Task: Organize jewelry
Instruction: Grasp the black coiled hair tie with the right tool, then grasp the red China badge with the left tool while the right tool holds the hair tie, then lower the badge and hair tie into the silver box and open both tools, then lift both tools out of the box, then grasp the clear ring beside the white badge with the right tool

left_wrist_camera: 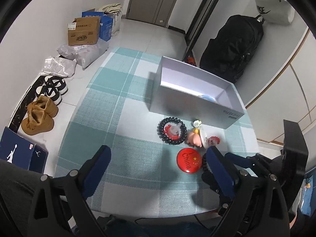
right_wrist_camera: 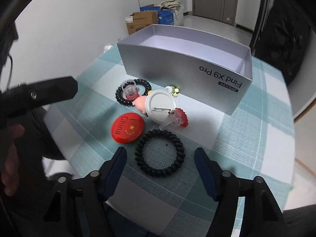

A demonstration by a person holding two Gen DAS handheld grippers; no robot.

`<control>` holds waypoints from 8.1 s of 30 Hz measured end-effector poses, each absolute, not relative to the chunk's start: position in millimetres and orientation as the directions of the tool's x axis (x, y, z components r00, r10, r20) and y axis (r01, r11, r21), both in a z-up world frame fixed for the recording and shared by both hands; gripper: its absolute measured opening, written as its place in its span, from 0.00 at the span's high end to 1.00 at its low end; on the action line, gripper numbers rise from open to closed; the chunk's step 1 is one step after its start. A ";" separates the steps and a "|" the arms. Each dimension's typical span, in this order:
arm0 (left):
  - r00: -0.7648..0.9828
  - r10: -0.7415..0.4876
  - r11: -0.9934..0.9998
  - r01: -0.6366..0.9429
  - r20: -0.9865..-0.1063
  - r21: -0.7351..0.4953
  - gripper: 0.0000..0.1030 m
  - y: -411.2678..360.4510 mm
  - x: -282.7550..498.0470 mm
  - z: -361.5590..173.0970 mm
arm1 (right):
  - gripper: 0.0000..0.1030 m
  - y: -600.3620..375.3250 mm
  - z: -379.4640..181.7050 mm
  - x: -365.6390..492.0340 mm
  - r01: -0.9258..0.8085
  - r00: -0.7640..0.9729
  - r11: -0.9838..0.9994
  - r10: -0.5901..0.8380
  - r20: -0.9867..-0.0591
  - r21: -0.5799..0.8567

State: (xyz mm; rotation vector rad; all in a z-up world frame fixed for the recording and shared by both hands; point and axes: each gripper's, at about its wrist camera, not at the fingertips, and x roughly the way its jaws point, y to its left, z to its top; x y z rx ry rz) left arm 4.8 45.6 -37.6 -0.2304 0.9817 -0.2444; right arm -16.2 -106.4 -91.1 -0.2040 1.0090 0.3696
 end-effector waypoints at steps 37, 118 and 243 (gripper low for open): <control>0.409 -0.250 0.952 0.267 -0.878 -0.147 0.09 -7.3 6.9 -64.2 | 0.94 -157.6 -73.5 -10.2 -0.268 0.465 0.933 0.344 -0.816 0.240; 0.456 -0.442 0.892 0.312 -0.773 -0.326 0.64 -1.9 112.1 -19.9 | 0.92 -184.5 -18.0 94.9 -0.219 0.631 0.910 0.408 -0.660 0.353; 0.351 -0.393 0.872 0.436 -0.850 -0.223 0.35 -37.3 33.7 -52.2 | 0.82 -200.0 -52.0 28.5 -0.196 0.567 0.868 0.480 -0.670 0.457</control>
